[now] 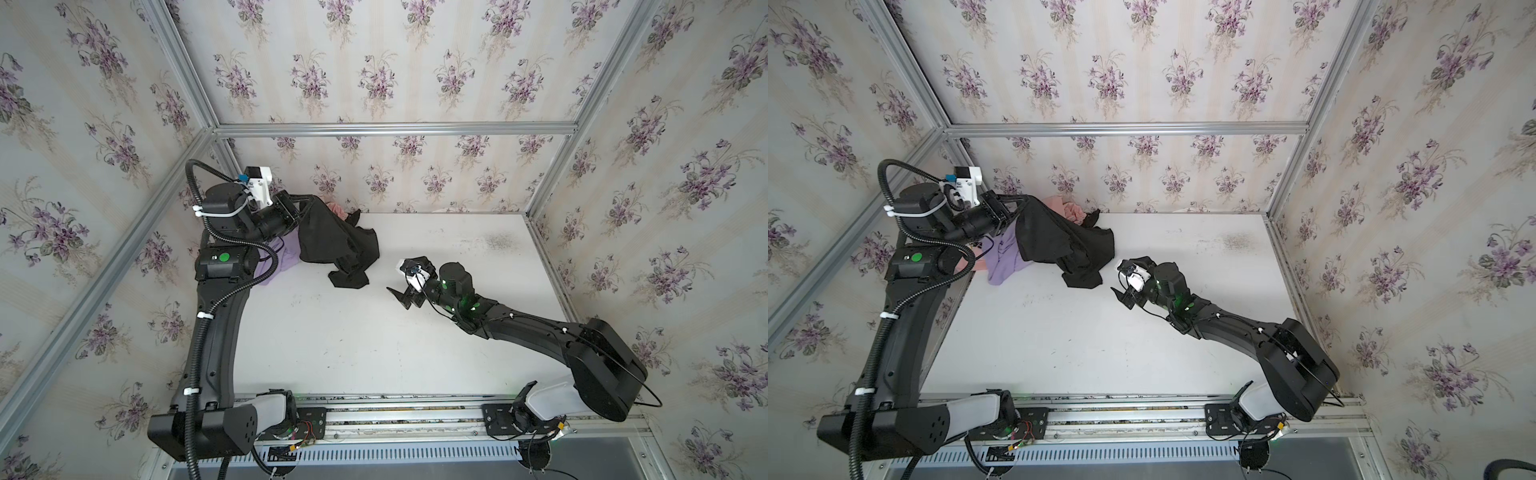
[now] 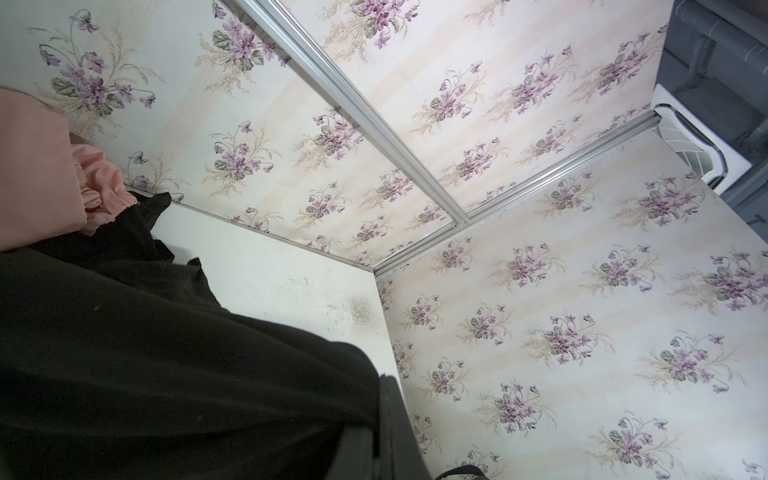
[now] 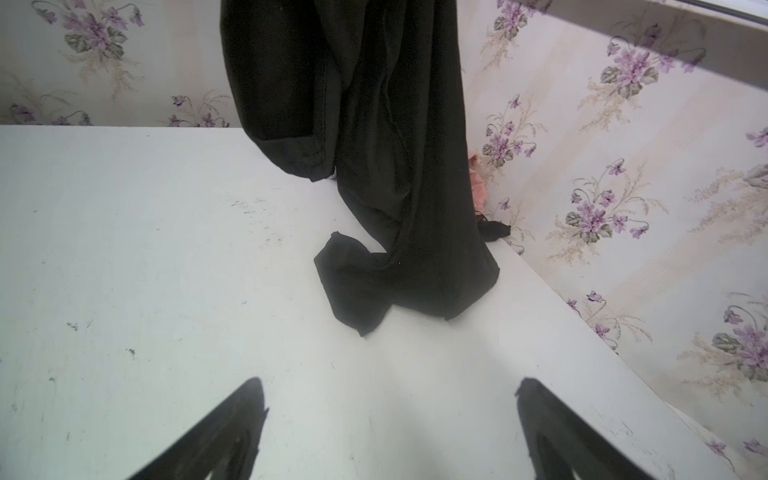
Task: Pick out a specific cloth from the pile
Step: 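Move the right gripper to the hanging black garment and grasp its lower part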
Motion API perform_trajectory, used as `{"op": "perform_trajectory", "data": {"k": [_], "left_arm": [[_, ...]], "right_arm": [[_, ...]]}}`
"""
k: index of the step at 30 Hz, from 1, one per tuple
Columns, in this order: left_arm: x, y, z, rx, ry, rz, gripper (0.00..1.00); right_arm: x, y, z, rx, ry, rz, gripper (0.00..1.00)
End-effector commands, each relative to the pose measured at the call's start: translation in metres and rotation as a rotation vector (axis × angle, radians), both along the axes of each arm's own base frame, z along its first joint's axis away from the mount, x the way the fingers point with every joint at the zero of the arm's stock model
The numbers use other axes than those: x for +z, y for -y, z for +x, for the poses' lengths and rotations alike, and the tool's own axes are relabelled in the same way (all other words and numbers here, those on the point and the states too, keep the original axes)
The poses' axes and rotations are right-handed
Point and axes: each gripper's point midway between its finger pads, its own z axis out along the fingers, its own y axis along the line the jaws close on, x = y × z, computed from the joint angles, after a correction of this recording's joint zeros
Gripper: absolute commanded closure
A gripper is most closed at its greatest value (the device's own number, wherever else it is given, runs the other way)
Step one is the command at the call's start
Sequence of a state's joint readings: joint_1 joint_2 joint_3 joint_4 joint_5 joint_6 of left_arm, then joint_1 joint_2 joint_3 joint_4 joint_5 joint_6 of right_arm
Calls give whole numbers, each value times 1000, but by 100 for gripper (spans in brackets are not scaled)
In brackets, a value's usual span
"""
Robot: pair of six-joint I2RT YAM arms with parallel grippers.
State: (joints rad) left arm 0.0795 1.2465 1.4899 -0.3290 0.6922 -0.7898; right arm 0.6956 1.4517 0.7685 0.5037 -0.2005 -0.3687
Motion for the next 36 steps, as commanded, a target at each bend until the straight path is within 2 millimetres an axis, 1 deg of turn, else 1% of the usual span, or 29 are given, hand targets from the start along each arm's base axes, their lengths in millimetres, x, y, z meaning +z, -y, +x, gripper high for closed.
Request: {"op": "perform_trajectory", "data": {"k": [1,5,10,13,18,22,26,29,34,36], "left_arm": [[19,10,-21,-64,84,14,100],[22,12,-36,-80,128,46,100],[15,14,-48,-89,149,78,100],[10,15,-50,-97,145,82,100],[7,16,-53,-108,144,85,100],[10,17,-56,-110,151,84,100],[13,17,-59,-108,164,90,100],[14,17,-60,-106,166,91,100],[14,17,-62,-105,167,91,100],[15,17,-63,-104,168,89,100]], "right_arm": [[14,-10,-10,98,83,15,4],[12,-15,-13,140,91,4,4],[6,-27,-7,172,77,0,3],[5,-37,-1,193,65,9,3],[2,-57,4,264,51,46,3],[0,-74,7,326,50,95,5],[-2,-87,17,337,15,143,6],[-8,-97,24,345,-10,152,9],[-18,-108,37,330,-30,178,12],[-22,-112,41,330,-43,179,15]]}}
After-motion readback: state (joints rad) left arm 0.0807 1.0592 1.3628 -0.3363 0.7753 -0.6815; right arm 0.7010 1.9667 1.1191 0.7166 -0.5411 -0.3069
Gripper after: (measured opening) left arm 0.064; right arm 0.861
